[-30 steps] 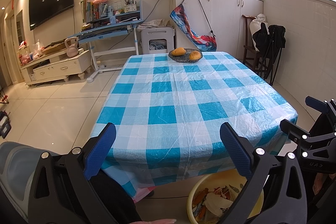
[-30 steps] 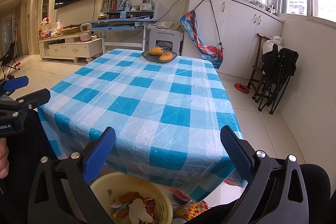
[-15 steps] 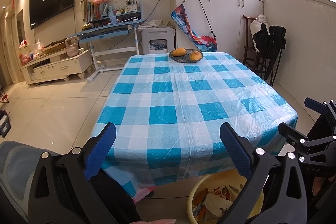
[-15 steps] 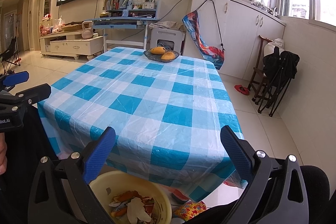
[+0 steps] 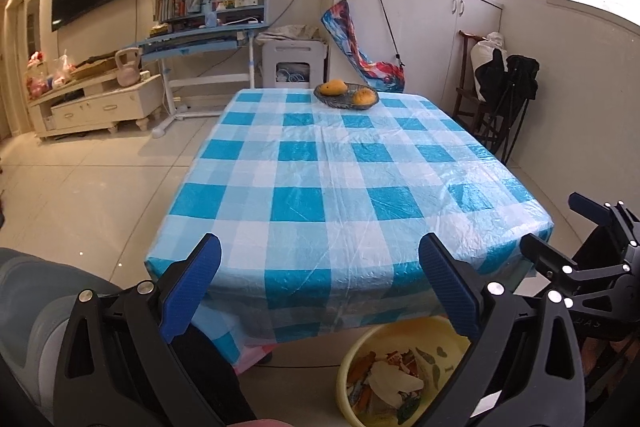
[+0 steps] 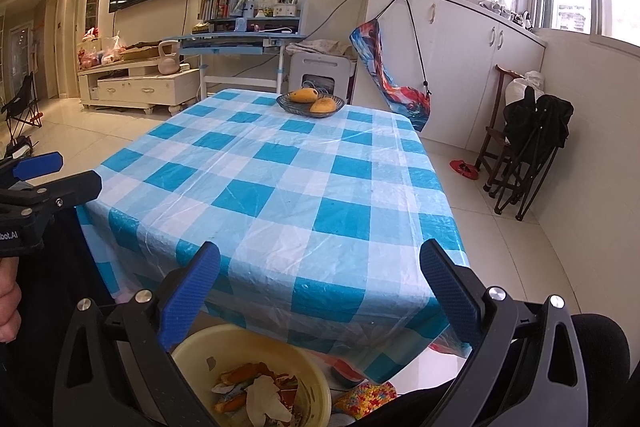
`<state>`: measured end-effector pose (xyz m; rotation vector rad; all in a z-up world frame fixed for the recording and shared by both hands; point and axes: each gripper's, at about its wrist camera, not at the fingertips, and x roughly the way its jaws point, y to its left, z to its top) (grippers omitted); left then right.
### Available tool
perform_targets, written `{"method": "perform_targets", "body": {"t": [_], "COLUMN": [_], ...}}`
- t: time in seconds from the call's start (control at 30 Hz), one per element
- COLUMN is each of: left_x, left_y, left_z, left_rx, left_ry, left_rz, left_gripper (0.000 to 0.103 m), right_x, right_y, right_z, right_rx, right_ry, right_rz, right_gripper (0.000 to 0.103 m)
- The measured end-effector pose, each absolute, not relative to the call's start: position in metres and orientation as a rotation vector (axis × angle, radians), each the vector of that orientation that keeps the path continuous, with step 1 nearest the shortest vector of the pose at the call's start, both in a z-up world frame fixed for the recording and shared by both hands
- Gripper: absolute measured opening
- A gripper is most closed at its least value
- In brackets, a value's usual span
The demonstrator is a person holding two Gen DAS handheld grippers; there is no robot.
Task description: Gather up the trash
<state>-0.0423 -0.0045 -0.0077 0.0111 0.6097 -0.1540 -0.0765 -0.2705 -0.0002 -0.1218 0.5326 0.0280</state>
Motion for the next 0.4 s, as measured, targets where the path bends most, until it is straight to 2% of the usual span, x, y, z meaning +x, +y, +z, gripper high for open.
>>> {"method": "perform_targets", "body": {"t": [0.4], "left_x": [-0.027], "left_y": [-0.015], "left_z": [-0.024], "left_rx": [0.054], "left_ry": [0.758], "left_rz": [-0.123], "left_gripper": [0.096], "right_x": [-0.074], "right_y": [-0.268], "right_z": [0.002], "right_rx": [-0.103], "right_ry": [0.529], "right_rz": [0.048], "right_gripper": [0.096]}}
